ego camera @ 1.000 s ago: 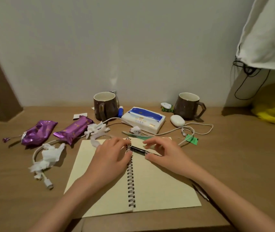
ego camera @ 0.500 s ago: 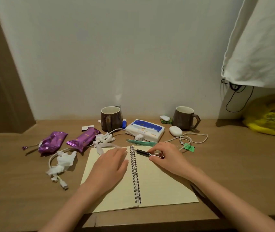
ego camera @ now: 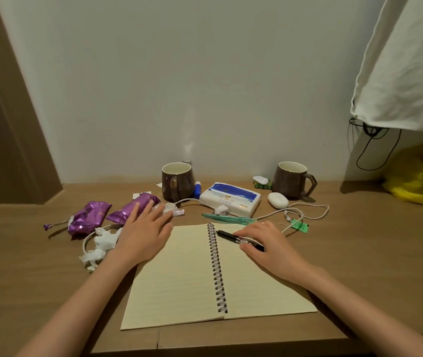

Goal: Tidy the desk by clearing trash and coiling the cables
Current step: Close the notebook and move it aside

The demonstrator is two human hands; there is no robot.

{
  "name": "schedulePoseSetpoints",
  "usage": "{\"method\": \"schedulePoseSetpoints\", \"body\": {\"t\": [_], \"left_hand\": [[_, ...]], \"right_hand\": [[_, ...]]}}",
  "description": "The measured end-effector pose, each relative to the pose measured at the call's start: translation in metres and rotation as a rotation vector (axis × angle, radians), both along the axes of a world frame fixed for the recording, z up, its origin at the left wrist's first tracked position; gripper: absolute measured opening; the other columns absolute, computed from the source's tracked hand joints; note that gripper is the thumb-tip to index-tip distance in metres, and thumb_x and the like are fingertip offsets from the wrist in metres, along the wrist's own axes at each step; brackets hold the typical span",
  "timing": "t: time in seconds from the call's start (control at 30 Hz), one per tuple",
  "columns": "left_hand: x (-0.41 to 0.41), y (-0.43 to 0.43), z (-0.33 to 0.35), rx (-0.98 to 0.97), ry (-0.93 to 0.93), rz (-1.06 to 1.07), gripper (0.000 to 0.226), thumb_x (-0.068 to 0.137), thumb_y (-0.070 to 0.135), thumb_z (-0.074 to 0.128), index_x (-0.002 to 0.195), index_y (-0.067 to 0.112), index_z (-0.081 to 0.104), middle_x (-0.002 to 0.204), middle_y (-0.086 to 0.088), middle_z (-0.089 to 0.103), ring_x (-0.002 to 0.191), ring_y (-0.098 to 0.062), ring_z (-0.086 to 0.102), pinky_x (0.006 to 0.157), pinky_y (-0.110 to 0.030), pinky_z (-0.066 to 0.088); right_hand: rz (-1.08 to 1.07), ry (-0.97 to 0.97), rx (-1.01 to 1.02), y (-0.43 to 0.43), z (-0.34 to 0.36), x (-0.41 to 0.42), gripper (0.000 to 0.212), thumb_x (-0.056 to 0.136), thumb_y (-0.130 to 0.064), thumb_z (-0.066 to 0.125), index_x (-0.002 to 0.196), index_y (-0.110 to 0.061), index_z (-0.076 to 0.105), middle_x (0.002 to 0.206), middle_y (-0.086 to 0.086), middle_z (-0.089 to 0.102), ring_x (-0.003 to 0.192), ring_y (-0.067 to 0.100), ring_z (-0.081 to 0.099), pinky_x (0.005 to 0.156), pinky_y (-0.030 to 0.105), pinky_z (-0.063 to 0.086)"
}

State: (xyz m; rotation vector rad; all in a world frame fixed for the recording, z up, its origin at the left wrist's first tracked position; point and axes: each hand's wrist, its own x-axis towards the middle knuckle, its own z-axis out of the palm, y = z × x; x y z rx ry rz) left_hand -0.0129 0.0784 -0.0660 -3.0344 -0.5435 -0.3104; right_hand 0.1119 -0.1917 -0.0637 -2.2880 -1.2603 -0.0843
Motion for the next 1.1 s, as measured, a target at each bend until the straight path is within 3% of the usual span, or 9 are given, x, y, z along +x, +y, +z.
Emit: {"method": "schedulePoseSetpoints", "body": {"t": [0.13, 0.23, 0.37, 0.47, 0.6, 0.7, 0.77, 0.93, 1.1], "left_hand": [[0.005, -0.004, 0.001, 0.018, -0.083, 0.008, 0.045, 0.1, 0.041, 0.024, 0.141, 0.033, 0.039, 0.157, 0.004, 0.022, 0.147, -0.018, 0.006, 0.118, -0.045, -0.006], [0.004, -0.018, 0.007, 0.034, -0.195, -0.013, 0.04, 0.099, 0.034, 0.034, 0.135, 0.028, 0.048, 0.154, 0.001, 0.029, 0.146, -0.02, 0.012, 0.118, -0.043, 0.0], [0.007, -0.056, 0.024, -0.123, -0.195, -0.102, 0.042, 0.1, 0.036, 0.03, 0.139, 0.026, 0.043, 0.155, 0.003, 0.026, 0.145, -0.016, 0.013, 0.117, -0.038, 0.012], [0.015, -0.087, 0.028, -0.202, -0.112, -0.223, 0.046, 0.099, 0.041, 0.03, 0.144, 0.032, 0.032, 0.156, 0.007, 0.021, 0.145, -0.013, 0.012, 0.117, -0.037, 0.018], [0.028, -0.108, 0.017, -0.278, 0.065, -0.293, 0.049, 0.097, 0.048, 0.03, 0.145, 0.041, 0.023, 0.158, 0.009, 0.012, 0.146, -0.016, 0.004, 0.118, -0.044, 0.018], [0.031, -0.11, 0.012, -0.294, 0.088, -0.307, 0.045, 0.098, 0.048, 0.029, 0.143, 0.041, 0.028, 0.155, 0.006, 0.022, 0.142, -0.015, 0.015, 0.115, -0.042, 0.023], [0.031, -0.109, 0.01, -0.308, 0.088, -0.313, 0.045, 0.098, 0.047, 0.029, 0.143, 0.041, 0.028, 0.154, 0.007, 0.025, 0.141, -0.015, 0.016, 0.115, -0.039, 0.021], [0.027, -0.101, 0.005, -0.362, 0.109, -0.333, 0.045, 0.1, 0.041, 0.029, 0.144, 0.044, 0.021, 0.157, 0.01, 0.016, 0.146, -0.017, 0.003, 0.119, -0.04, 0.008], [0.019, -0.101, 0.003, -0.371, 0.096, -0.341, 0.046, 0.1, 0.04, 0.028, 0.144, 0.046, 0.018, 0.157, 0.014, 0.015, 0.146, -0.016, 0.001, 0.118, -0.037, 0.006]], "right_hand": [[-0.007, -0.042, 0.046, -0.005, -0.001, -0.001, 0.032, 0.096, -0.033, 0.05, 0.128, -0.03, 0.056, 0.126, -0.013, 0.057, 0.115, 0.005, 0.041, 0.093, 0.026, 0.036], [-0.135, -0.12, 0.109, -0.014, 0.002, 0.0, 0.025, 0.097, -0.029, 0.049, 0.12, -0.028, 0.059, 0.119, -0.012, 0.056, 0.111, 0.008, 0.04, 0.089, 0.026, 0.033], [-0.361, -0.057, 0.011, -0.032, 0.008, 0.003, 0.014, 0.091, -0.033, 0.056, 0.101, -0.025, 0.049, 0.105, -0.009, 0.049, 0.101, 0.011, 0.041, 0.083, 0.028, 0.044], [-0.421, 0.054, -0.063, -0.04, 0.009, 0.003, 0.017, 0.091, -0.037, 0.056, 0.088, -0.024, 0.044, 0.094, -0.007, 0.051, 0.093, 0.013, 0.046, 0.073, 0.029, 0.045], [-0.445, 0.112, -0.138, -0.048, 0.011, 0.004, 0.016, 0.092, -0.036, 0.054, 0.083, -0.022, 0.053, 0.083, -0.006, 0.058, 0.079, 0.012, 0.055, 0.067, 0.03, 0.048], [-0.449, 0.146, -0.207, -0.054, 0.015, 0.011, 0.016, 0.092, -0.032, 0.052, 0.084, -0.02, 0.058, 0.08, -0.001, 0.064, 0.071, 0.011, 0.059, 0.062, 0.026, 0.047], [-0.48, 0.12, -0.211, -0.056, 0.016, 0.021, 0.013, 0.092, -0.03, 0.053, 0.084, -0.021, 0.057, 0.08, -0.002, 0.063, 0.072, 0.012, 0.059, 0.061, 0.025, 0.046], [-0.559, -0.026, -0.179, -0.054, 0.02, 0.05, 0.006, 0.092, -0.031, 0.053, 0.087, -0.028, 0.054, 0.082, -0.006, 0.064, 0.075, 0.016, 0.06, 0.069, 0.037, 0.056], [-0.577, -0.097, -0.115, -0.045, 0.018, 0.07, 0.006, 0.091, -0.031, 0.057, 0.089, -0.026, 0.059, 0.09, -0.004, 0.067, 0.08, 0.016, 0.06, 0.07, 0.035, 0.055]]}}
